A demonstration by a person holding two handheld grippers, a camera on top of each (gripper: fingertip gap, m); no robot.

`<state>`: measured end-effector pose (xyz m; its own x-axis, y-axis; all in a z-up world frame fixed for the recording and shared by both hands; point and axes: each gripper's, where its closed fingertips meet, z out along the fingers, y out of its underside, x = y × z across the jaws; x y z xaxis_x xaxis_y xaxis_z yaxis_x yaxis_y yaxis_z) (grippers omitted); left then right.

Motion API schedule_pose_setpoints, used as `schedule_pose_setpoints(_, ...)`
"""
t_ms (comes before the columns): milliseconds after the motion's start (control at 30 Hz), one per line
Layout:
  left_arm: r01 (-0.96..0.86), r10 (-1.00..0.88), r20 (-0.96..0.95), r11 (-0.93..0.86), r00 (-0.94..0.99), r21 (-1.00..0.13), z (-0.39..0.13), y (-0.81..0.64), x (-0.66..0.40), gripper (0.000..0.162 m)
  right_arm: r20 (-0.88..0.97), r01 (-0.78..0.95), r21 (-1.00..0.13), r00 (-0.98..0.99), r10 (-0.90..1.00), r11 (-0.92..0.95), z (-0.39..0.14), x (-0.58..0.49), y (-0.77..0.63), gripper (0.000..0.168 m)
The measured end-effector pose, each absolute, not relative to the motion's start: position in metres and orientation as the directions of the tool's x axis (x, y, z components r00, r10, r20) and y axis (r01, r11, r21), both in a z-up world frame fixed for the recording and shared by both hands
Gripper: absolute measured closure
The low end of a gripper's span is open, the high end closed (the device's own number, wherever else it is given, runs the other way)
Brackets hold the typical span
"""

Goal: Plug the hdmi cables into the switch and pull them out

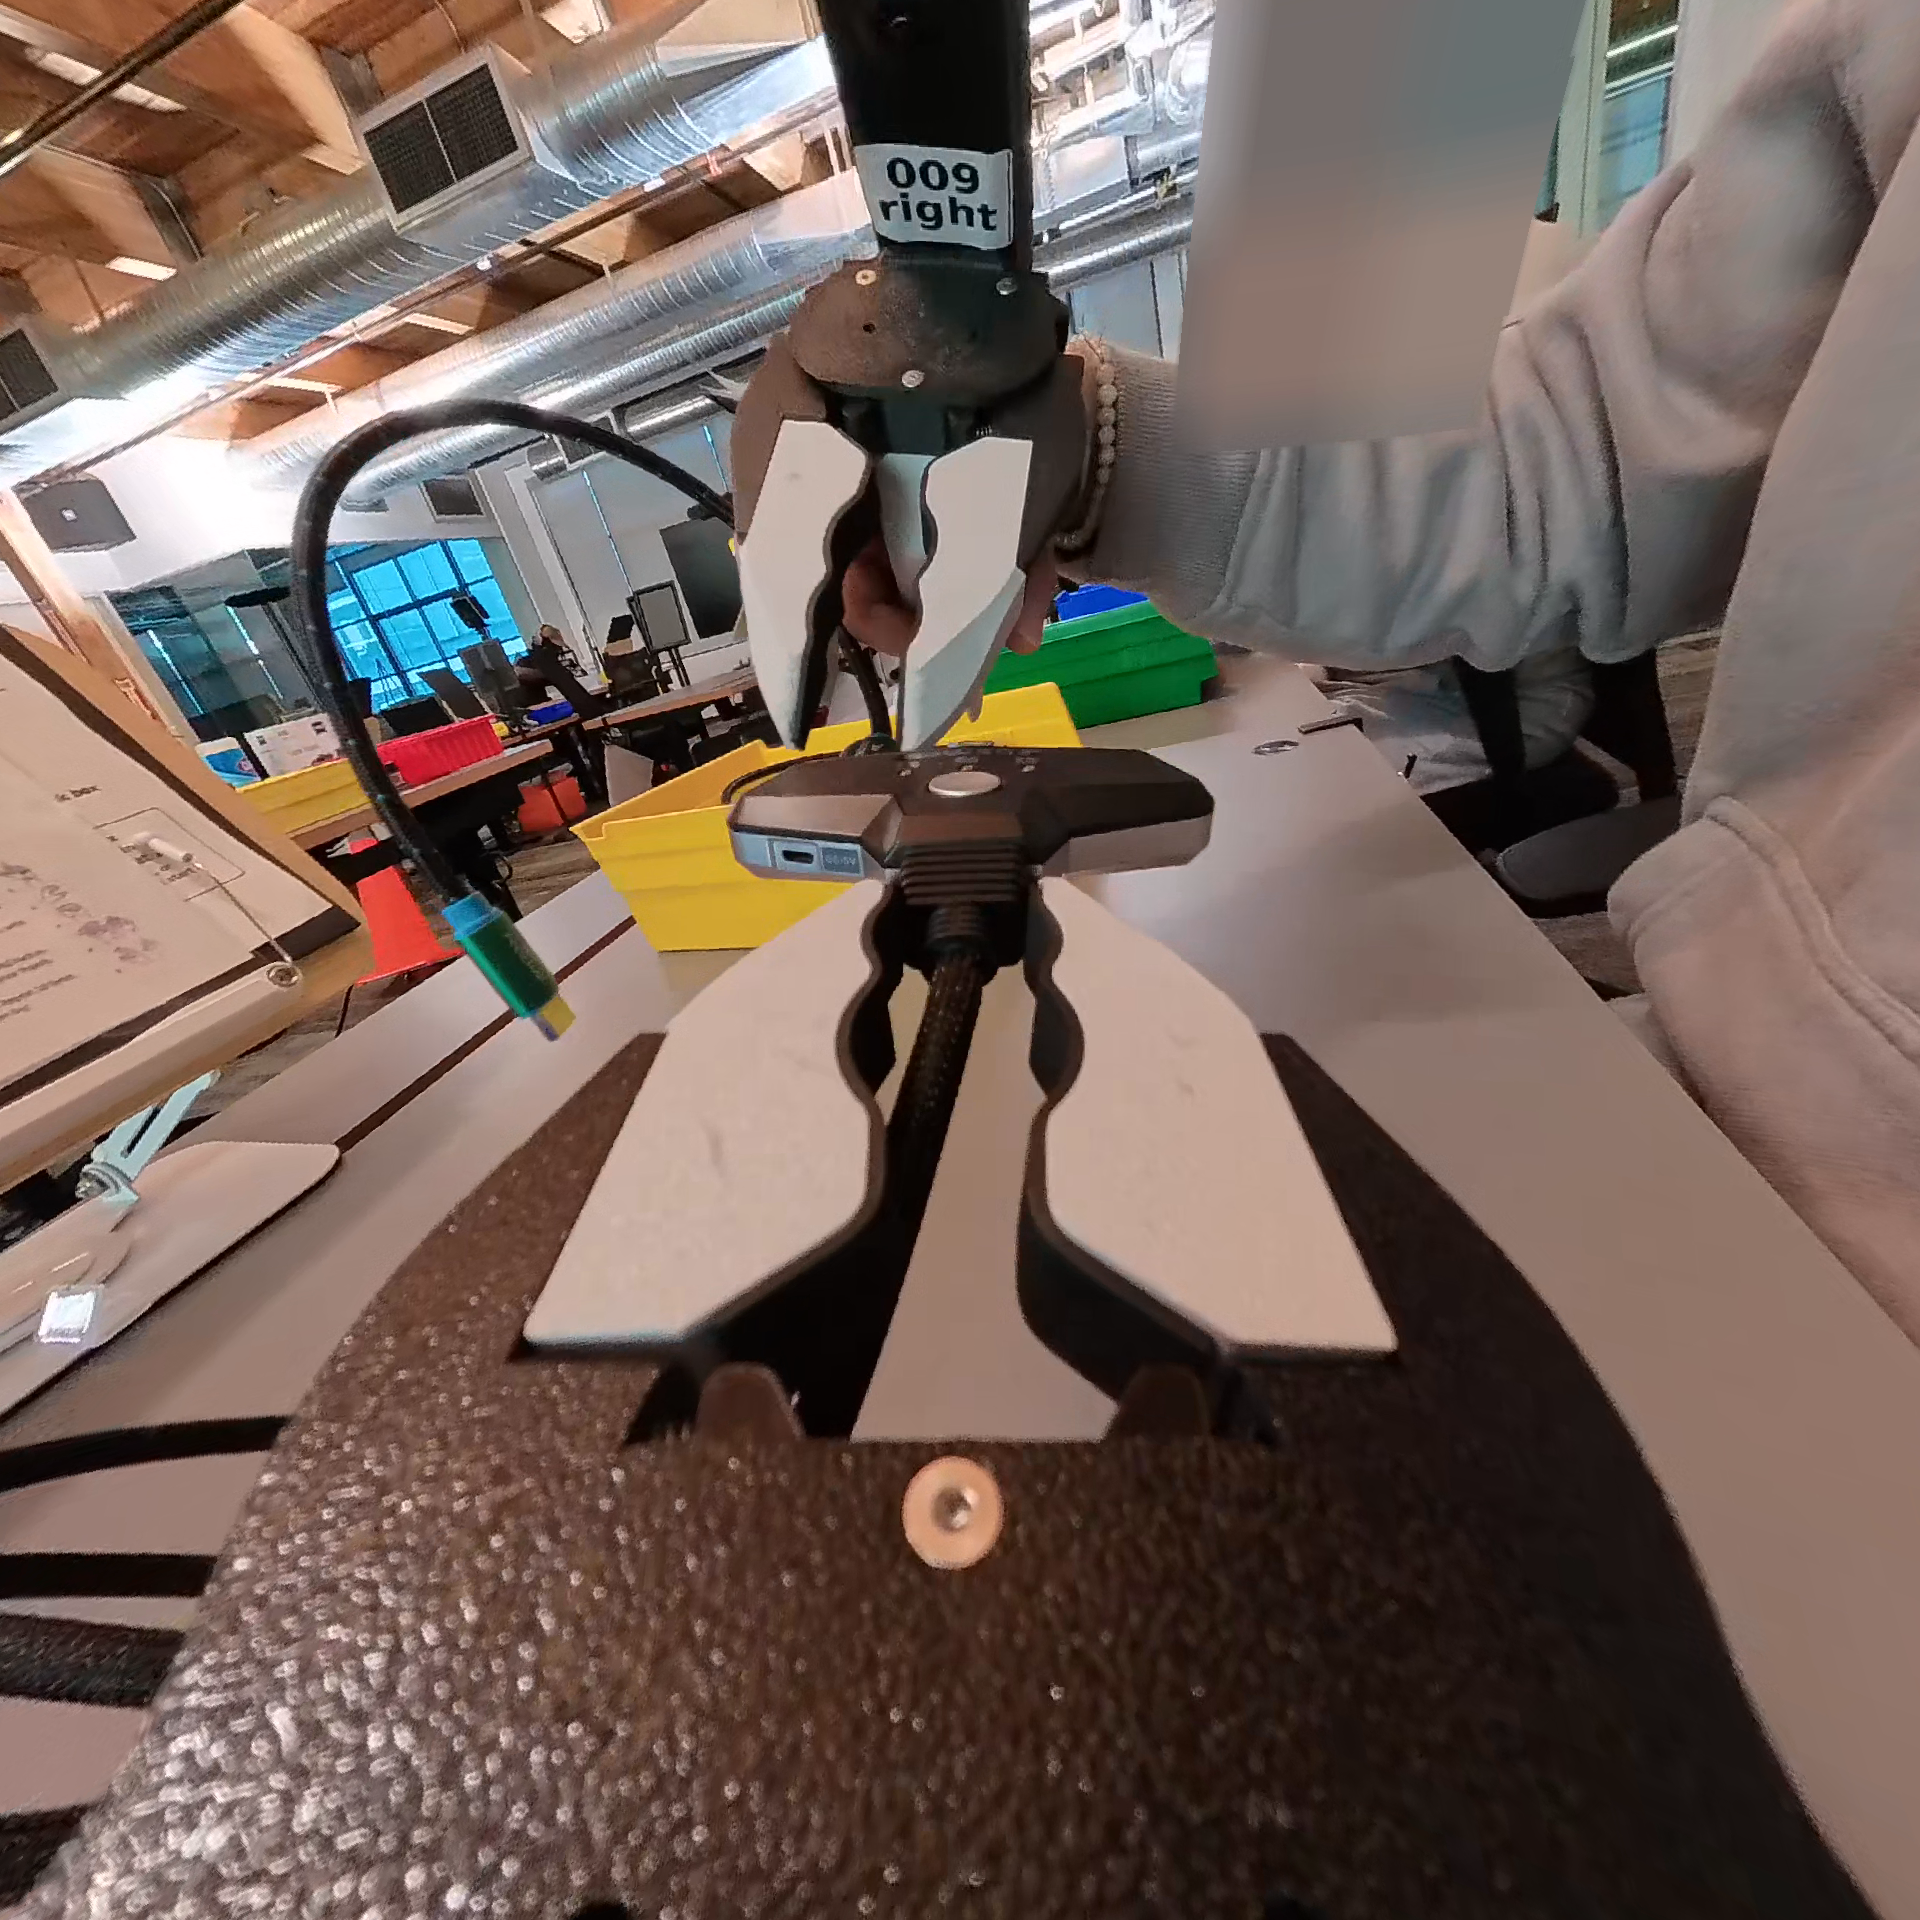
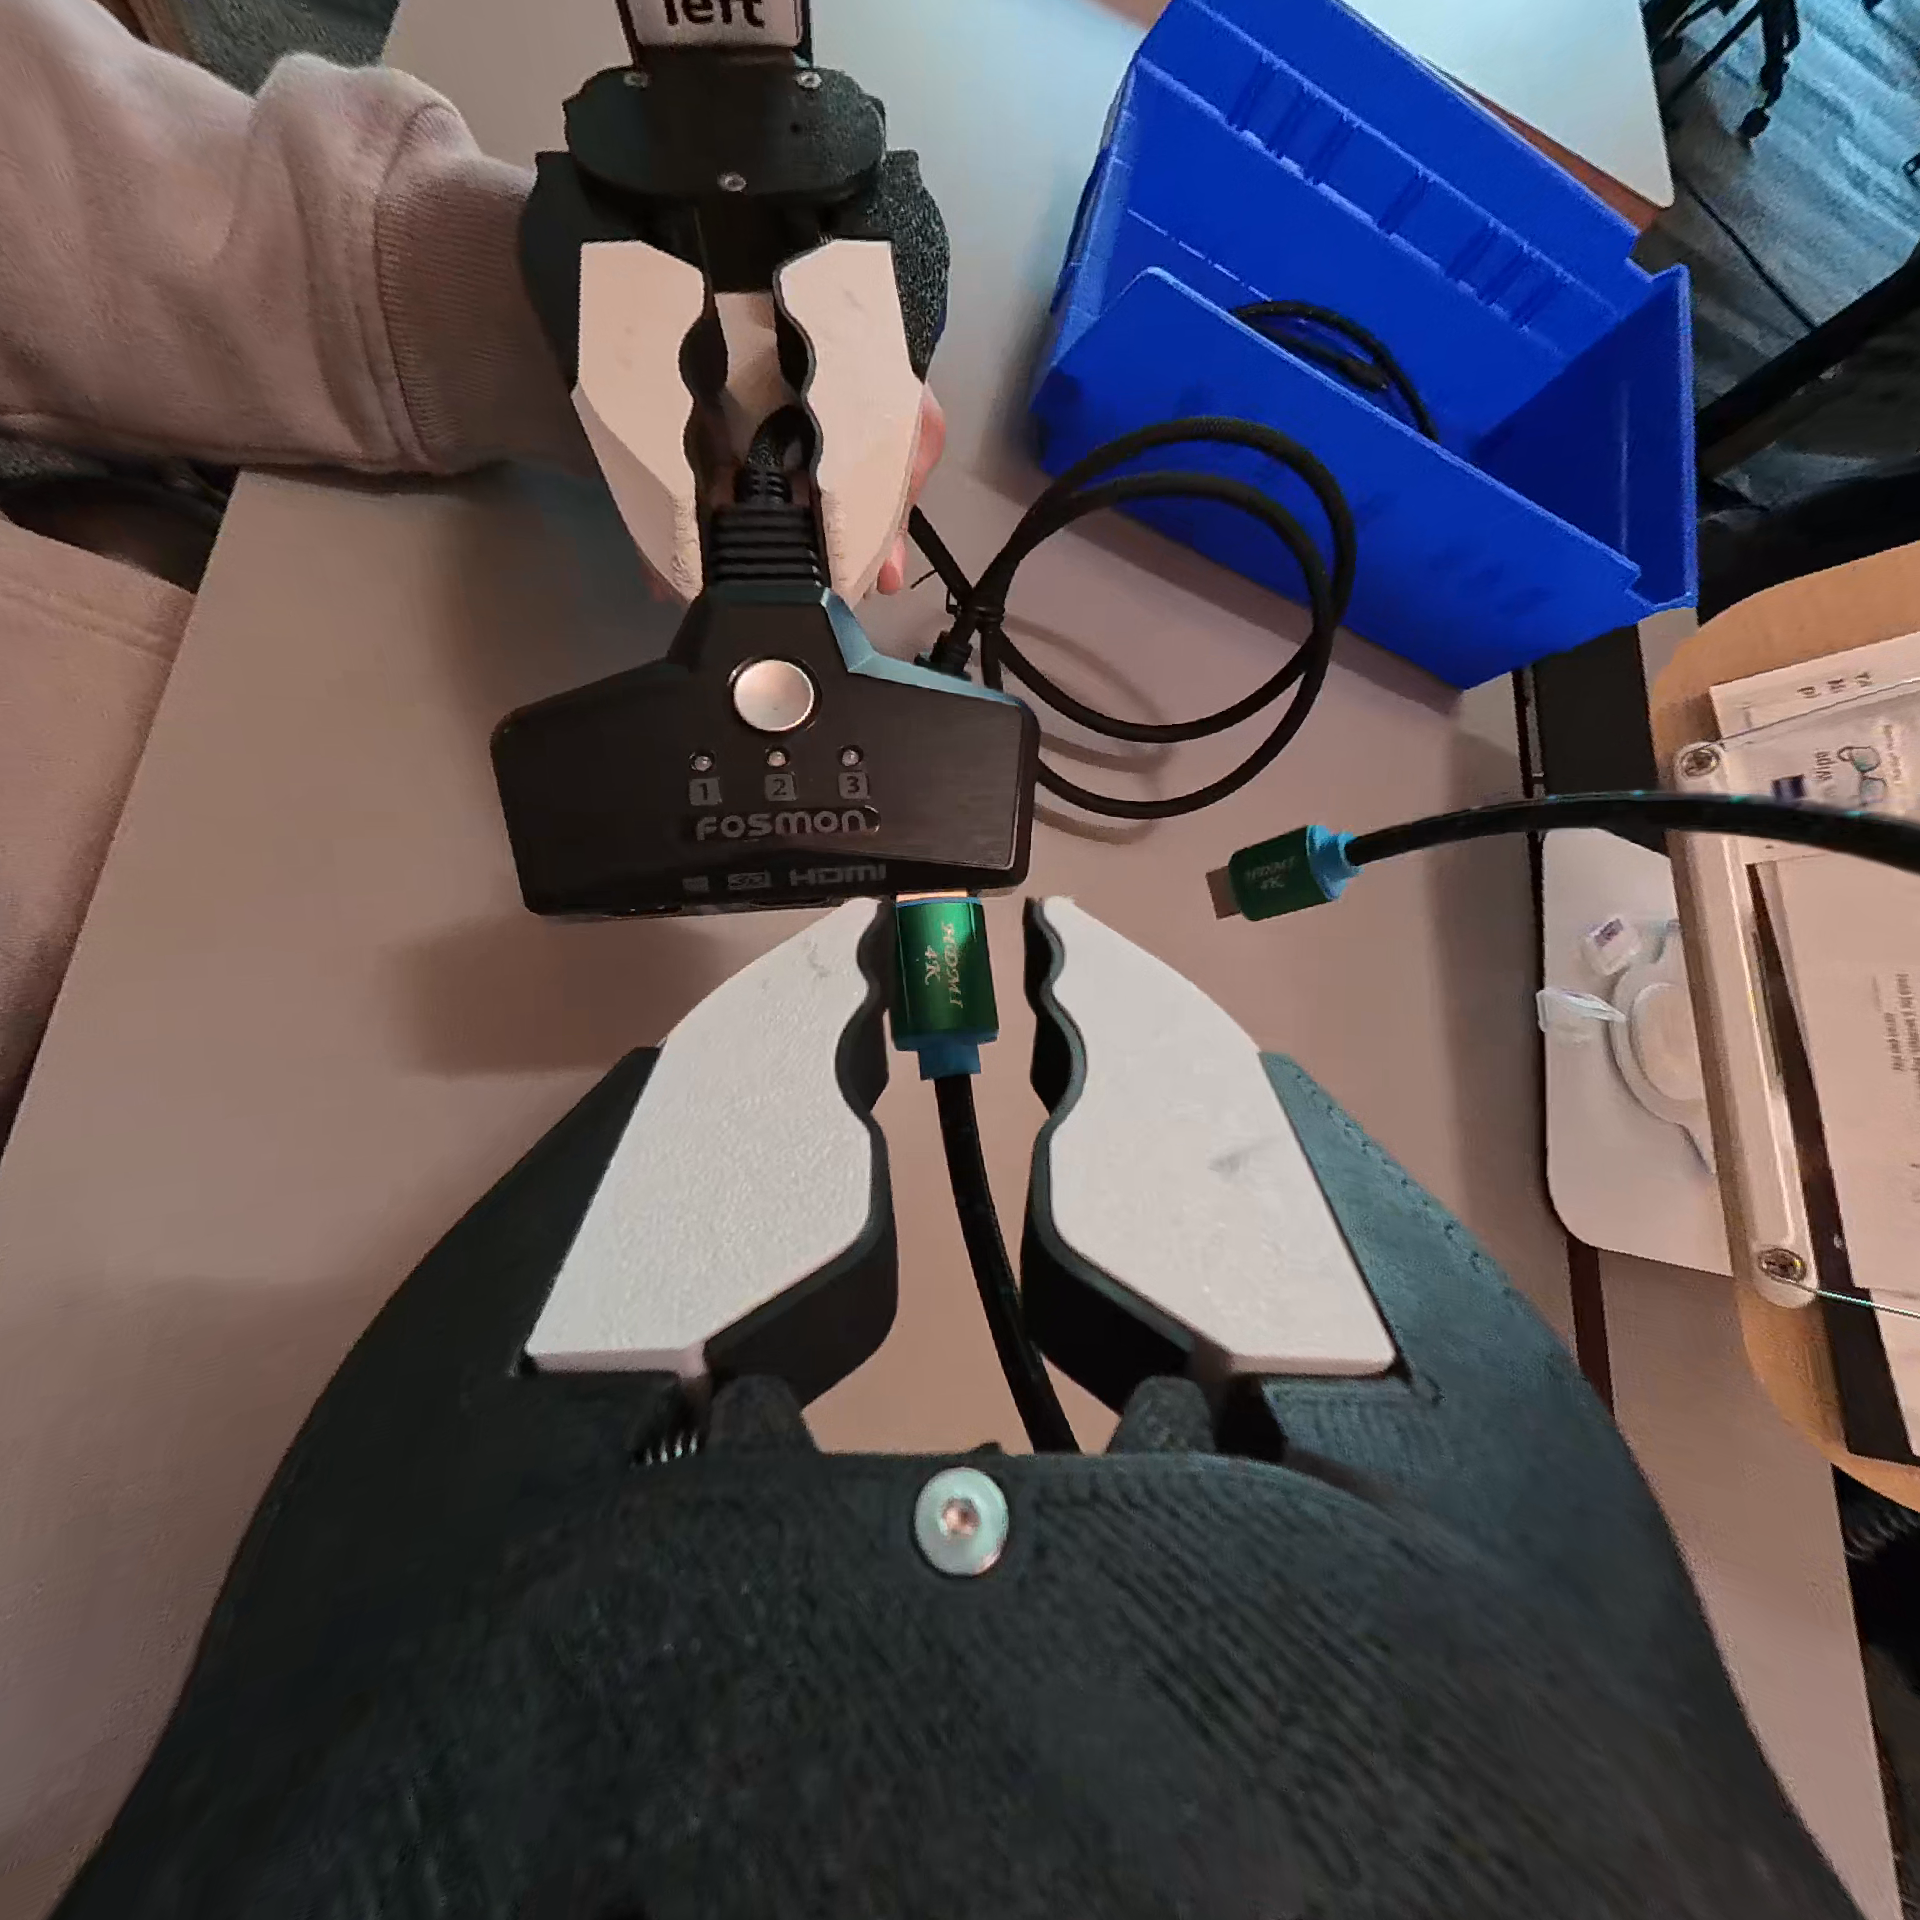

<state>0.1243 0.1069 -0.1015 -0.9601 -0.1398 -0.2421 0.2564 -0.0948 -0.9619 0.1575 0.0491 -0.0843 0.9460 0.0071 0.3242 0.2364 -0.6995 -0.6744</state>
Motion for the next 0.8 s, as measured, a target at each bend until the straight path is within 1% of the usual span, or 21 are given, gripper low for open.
schedule_pose_setpoints(267,0.274,-0.122,-0.266,-0.055,-0.956,-0.960,-0.106,0.102,0.122,0.140,0.286,0.244,-0.592,0.955,0.083,-0.768,-0.098,0.149,0.044,0.147)
schedule_pose_setpoints(433,0.280,-0.119,-0.272,-0.053,-0.955,-0.959,-0.107,0.101,0.121,0.141,0.277,0.237,-0.555,0.956,0.092,-0.797,-0.105,0.152,0.043,0.148)
schedule_pose_setpoints(567,0.283,-0.117,-0.276,-0.048,-0.954,-0.958,-0.107,0.100,0.120,0.140,0.288,0.253,-0.536,0.952,0.107,-0.805,-0.109,0.153,0.044,0.148)
schedule_pose_setpoints(700,0.278,-0.128,-0.270,-0.057,-0.954,-0.959,-0.106,0.102,0.122,0.140,0.314,0.257,-0.554,0.945,0.087,-0.792,-0.108,0.156,0.048,0.148)
schedule_pose_setpoints(800,0.284,-0.124,-0.276,-0.044,-0.953,-0.958,-0.108,0.101,0.122,0.140,0.324,0.265,-0.514,0.941,0.102,-0.816,-0.112,0.156,0.046,0.147)
